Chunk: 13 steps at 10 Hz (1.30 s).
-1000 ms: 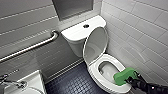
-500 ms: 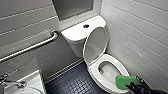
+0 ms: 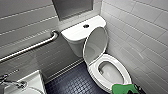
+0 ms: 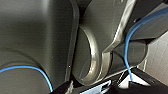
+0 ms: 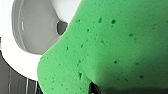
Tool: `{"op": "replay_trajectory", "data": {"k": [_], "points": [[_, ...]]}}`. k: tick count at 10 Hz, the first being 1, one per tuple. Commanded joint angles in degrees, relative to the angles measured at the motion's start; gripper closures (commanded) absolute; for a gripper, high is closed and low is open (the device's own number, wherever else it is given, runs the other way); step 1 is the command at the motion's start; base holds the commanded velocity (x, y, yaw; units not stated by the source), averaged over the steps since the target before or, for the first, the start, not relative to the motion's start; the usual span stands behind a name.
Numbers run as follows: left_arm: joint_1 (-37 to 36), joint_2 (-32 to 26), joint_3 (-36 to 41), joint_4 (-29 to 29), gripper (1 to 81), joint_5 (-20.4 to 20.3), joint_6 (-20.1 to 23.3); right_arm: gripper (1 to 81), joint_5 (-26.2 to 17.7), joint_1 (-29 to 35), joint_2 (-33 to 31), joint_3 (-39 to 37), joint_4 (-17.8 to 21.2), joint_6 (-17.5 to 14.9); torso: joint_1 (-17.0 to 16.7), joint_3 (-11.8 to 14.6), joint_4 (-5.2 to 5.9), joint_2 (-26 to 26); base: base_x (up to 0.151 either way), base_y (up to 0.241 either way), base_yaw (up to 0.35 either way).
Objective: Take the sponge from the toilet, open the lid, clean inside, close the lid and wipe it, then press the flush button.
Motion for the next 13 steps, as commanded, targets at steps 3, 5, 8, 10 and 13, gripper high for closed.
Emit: {"op": "replay_trajectory", "data": {"k": [3, 5, 8, 10, 13], "points": [[2.83, -0.47, 1.28, 0.32, 1.0, 4.77, 0.40, 81.1, -4.03, 9.13, -2.16, 4.43, -0.79, -0.72, 0.00, 0.00, 0.00, 0.00, 0.000, 0.000, 0.000], [2.83, -0.47, 1.37, 0.32, 1.0, 4.77, 0.40, 81.1, -4.82, 15.20, -1.55, 4.79, -0.16, -0.98, 0.00, 0.00, 0.00, -0.02, 0.000, 0.000, 0.000], [2.75, -0.38, 1.37, 0.32, 1.0, 4.77, 0.40, 81.1, -4.74, 23.64, 2.83, 3.91, 6.84, -8.16, 0.00, 0.00, 0.00, -0.02, 0.000, 0.000, 0.000], [2.83, -0.47, 1.37, 0.32, 1.0, 4.77, 0.40, 81.1, -4.30, 27.35, 7.24, 0.74, 12.40, -12.85, 0.00, 0.00, 0.00, -0.02, 0.000, 0.000, 0.000], [2.74, -0.64, 1.37, 0.23, 1.0, 4.77, 0.40, 81.1, -4.30, 27.44, 13.37, -4.52, 13.37, -13.46, 0.00, 0.00, 1.99, -0.02, 0.000, 0.000, 0.000]]}}
